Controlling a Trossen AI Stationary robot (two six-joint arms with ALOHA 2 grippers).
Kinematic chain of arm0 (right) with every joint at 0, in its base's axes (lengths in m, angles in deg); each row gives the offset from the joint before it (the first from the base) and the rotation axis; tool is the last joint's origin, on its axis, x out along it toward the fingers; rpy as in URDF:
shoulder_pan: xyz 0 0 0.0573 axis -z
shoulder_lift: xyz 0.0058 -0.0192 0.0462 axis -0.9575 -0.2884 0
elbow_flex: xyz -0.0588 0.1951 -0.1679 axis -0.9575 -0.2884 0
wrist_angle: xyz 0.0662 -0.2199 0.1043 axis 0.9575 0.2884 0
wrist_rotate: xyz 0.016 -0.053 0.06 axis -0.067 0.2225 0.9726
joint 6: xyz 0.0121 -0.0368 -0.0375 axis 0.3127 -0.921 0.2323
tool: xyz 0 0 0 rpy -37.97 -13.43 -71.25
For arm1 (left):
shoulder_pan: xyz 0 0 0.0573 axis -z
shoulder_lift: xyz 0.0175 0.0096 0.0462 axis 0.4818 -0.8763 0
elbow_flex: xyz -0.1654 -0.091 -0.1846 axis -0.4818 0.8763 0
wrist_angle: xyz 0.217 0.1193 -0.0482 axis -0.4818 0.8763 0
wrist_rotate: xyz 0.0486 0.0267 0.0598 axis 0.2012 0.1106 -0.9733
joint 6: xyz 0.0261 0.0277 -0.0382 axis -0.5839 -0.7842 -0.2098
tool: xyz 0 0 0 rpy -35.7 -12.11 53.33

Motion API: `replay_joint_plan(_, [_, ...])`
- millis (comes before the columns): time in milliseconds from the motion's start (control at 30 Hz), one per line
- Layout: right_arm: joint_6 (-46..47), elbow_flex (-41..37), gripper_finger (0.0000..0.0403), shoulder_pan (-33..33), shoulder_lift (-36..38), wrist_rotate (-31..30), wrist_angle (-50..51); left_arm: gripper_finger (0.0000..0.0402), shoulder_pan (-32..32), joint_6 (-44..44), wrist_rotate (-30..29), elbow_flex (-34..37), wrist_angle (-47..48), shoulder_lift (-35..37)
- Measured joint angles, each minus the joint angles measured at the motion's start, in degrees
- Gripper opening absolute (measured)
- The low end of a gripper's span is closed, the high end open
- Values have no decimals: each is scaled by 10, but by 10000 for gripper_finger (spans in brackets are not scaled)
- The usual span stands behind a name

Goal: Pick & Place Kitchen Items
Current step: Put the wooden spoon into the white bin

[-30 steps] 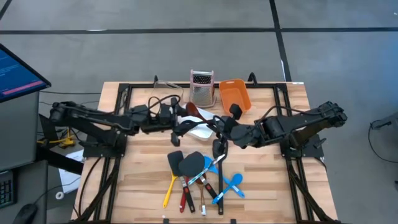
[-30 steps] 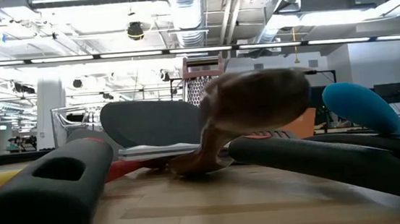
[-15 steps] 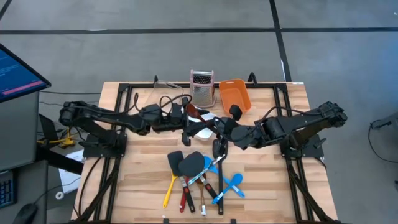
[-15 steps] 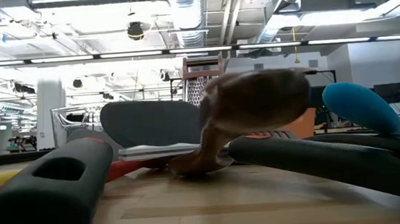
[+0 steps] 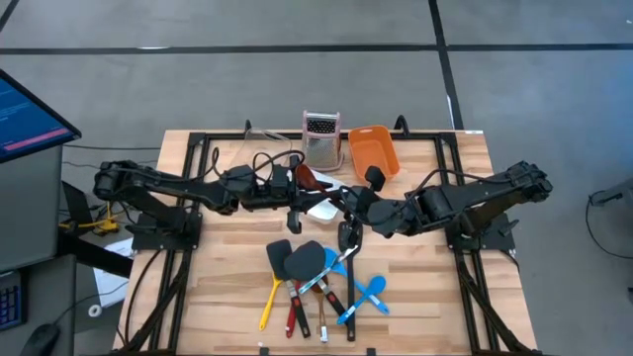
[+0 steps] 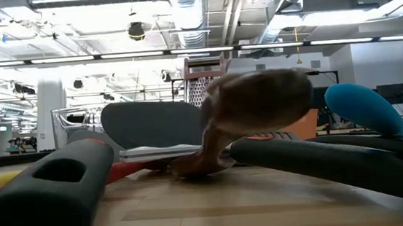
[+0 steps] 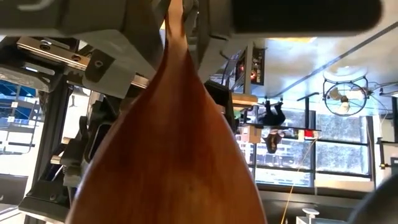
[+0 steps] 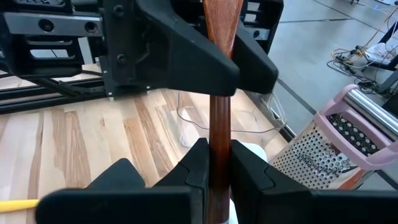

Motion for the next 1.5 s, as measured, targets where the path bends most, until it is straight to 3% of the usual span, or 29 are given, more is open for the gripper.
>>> replay_joint_plan(200, [-6,0,31,0,0,0,0,13,3,7,1,0,-1,0])
replay_joint_plan(567, [-2,0,36,0,0,9,0,10,4,4,1,0,1,0])
replay_joint_plan(767, [5,6,149,0,0,13,10,9,3,-5,-4,0,8,1])
replay_joint_plan(900, [3,53,226,-3,1,14,82,8,3,-4,-3,0,10,1])
replay_joint_plan(1067, [22,129,268,-15,0,13,214,8,-1,-3,-1,0,31,1])
replay_joint_plan(1300, [84,209,245,-43,1,14,375,8,-19,14,-1,0,46,2])
replay_joint_plan(1500, [152,229,143,-63,1,14,483,8,-37,25,-1,0,128,33])
